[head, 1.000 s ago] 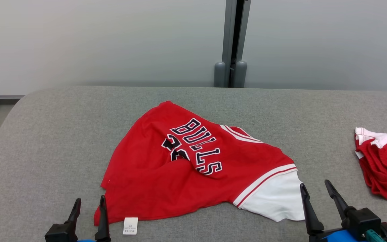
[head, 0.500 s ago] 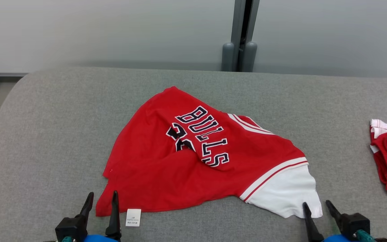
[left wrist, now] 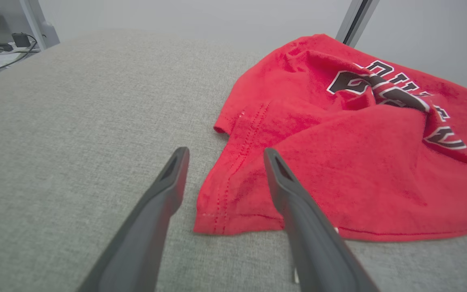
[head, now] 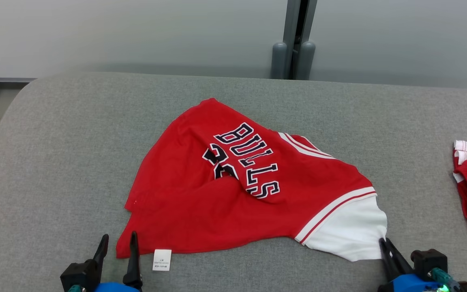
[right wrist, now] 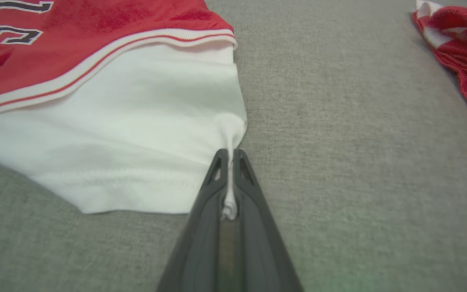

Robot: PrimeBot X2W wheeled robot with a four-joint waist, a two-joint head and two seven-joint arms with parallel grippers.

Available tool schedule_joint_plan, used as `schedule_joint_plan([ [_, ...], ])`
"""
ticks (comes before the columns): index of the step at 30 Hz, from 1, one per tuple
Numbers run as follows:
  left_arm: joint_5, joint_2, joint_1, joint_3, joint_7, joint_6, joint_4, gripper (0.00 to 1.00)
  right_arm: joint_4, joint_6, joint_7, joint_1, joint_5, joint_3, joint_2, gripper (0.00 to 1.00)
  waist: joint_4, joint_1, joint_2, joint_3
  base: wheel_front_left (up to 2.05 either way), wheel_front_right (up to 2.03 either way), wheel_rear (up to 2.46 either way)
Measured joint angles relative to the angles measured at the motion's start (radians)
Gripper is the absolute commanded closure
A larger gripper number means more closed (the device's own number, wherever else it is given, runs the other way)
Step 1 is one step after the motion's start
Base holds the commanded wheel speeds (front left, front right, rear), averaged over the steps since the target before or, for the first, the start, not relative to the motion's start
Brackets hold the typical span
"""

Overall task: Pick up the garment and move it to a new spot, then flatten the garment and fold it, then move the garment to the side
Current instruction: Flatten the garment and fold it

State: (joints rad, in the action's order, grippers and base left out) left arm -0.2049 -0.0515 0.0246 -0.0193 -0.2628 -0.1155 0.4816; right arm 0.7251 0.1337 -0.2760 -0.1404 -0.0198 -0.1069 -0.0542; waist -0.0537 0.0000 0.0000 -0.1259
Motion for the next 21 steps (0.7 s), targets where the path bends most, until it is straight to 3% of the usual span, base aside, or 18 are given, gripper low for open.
schedule_joint_plan([
  [12,-0.065,0.0,0.002,-0.037,0.0,-0.009,0.109,0.0,-0.165,-0.002,0.012,0.072,-0.006,-0.071,-0.016,1.0,0.022,0.0001,0.0,-0.002,0.0,0.0,0.0],
  [20,-0.156,-0.003,0.041,-0.145,-0.004,-0.009,0.171,0.0,-0.184,-0.002,0.012,0.074,0.015,-0.049,-0.01,1.0,0.031,0.0001,0.0,-0.006,0.0,0.0,0.0],
  [21,-0.165,-0.005,0.044,-0.159,-0.004,-0.009,0.173,0.53,-0.188,-0.002,0.012,0.074,0.017,-0.047,-0.01,1.0,0.032,0.0,0.0,-0.005,0.0,0.0,0.0],
])
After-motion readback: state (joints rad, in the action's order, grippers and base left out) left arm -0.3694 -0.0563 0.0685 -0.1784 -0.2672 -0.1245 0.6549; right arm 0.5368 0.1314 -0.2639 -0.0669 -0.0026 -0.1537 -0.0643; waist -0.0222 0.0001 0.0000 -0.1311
